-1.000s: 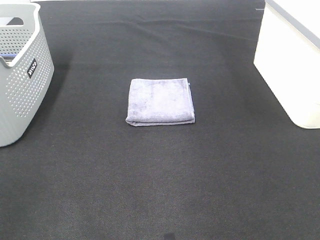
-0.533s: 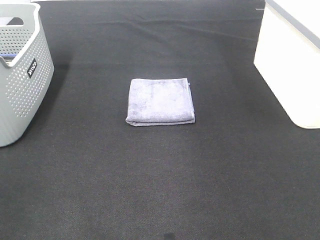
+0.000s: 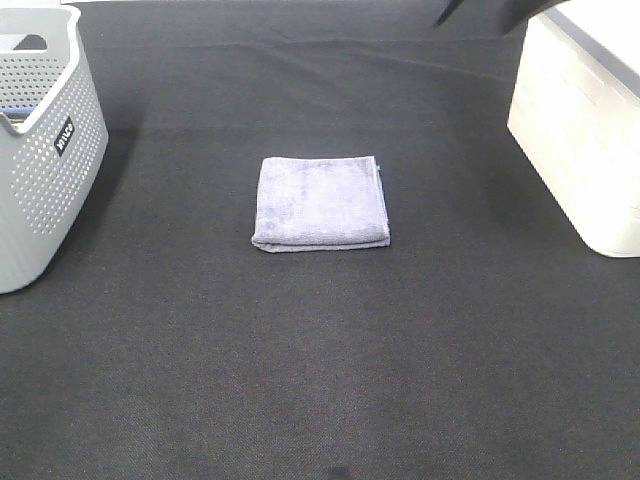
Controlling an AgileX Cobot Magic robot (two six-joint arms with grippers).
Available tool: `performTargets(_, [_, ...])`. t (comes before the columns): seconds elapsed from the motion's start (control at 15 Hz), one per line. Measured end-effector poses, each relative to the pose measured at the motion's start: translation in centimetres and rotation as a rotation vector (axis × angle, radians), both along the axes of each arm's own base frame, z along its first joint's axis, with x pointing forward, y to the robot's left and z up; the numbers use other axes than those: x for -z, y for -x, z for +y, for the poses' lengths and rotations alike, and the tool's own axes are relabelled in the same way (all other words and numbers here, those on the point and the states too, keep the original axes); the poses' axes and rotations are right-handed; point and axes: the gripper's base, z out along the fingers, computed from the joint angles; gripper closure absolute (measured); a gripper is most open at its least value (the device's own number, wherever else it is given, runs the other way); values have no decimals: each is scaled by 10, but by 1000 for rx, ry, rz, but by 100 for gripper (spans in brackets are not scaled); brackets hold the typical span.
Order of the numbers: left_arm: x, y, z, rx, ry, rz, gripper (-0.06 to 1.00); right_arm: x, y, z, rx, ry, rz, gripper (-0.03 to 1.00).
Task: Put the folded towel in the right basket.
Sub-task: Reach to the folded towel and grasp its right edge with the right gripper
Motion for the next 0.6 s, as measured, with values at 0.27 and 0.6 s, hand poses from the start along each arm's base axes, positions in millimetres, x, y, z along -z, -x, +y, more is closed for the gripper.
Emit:
performTargets(0.27, [0, 0, 0, 0, 0, 0, -3, 59, -29, 18, 15, -85, 157, 21])
performTargets(0.6, [0, 0, 0, 0, 0, 0, -3, 128, -53, 26, -7, -75, 264, 21])
